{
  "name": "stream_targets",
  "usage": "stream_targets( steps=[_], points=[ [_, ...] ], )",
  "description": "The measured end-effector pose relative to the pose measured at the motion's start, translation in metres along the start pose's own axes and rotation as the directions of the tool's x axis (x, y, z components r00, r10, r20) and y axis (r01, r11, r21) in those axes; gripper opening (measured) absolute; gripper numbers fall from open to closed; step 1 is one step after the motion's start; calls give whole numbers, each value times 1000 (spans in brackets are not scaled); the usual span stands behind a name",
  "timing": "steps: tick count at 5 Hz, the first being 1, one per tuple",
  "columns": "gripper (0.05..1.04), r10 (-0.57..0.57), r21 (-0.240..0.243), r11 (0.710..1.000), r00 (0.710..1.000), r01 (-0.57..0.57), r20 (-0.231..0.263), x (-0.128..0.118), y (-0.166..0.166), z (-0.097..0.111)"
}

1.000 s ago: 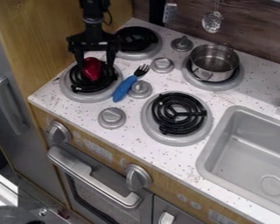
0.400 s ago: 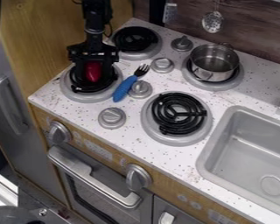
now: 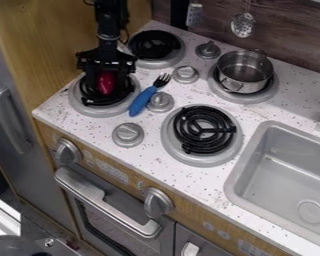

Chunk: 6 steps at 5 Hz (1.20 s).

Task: Move the red pepper to the bottom right burner

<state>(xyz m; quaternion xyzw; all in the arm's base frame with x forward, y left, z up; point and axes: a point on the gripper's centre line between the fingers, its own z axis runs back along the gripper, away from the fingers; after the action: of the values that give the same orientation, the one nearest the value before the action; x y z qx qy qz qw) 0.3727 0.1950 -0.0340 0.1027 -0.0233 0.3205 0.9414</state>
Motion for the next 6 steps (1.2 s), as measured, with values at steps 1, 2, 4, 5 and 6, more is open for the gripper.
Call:
stream_targets(
  steps=[1, 2, 4, 5, 6],
  points=[
    [761, -82, 3, 997, 994, 82, 70, -14, -15, 33],
    [761, -187, -1, 982, 975, 188, 124, -44, -46, 58],
    [761, -379, -54, 920, 915, 389, 139, -116, -120, 59],
    [761, -437, -95, 889, 892, 448, 112, -139, -154, 42],
    [761, -458, -115, 875, 881, 471, 119, -132, -170, 38]
  ],
)
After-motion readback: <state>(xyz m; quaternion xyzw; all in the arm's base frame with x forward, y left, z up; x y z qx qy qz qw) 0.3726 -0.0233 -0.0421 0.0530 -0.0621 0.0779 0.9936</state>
